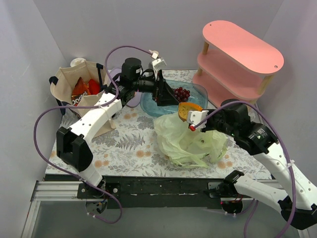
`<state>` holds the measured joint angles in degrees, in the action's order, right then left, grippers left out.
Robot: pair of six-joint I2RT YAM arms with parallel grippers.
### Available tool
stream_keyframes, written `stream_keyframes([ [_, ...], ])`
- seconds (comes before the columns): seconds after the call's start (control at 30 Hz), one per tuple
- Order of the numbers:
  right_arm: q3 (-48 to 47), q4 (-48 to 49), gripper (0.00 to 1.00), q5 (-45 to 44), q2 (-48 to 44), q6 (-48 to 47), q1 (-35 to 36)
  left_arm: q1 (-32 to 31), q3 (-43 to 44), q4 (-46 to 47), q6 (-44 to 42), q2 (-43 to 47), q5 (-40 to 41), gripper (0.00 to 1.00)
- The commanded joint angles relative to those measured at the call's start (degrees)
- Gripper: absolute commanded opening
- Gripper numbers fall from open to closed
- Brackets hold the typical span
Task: Untie the knot of the grocery bags and take out the mixed food
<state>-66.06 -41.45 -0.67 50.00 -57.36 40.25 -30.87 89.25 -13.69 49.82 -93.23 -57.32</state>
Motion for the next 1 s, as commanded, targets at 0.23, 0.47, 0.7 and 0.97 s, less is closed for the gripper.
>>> stream_keyframes([
  [0.23,-1.87,13.33,0.01,5.23,1.85,-1.52,0.27,-0.86,0.04,0.24,2.2,-4.15,2.83,0.94],
  [0.47,-0.21,15.43,0.37,-1.42,3.97,2.07,0.27,-0.25,0.75,-0.53,-0.33,-3.63,0.71,0.0],
  [0.7,0.84,12.63,0.66,-14.01,0.2,7.87,-1.75,4.06,-4.42,-8.98,-7.1,10.05,35.04,0.0],
  [0.97,3.84,11.48,0.66,-9.62,-1.58,14.9,-9.92,6.79,-8.58,-4.41,-13.17,9.84,65.56,0.0],
])
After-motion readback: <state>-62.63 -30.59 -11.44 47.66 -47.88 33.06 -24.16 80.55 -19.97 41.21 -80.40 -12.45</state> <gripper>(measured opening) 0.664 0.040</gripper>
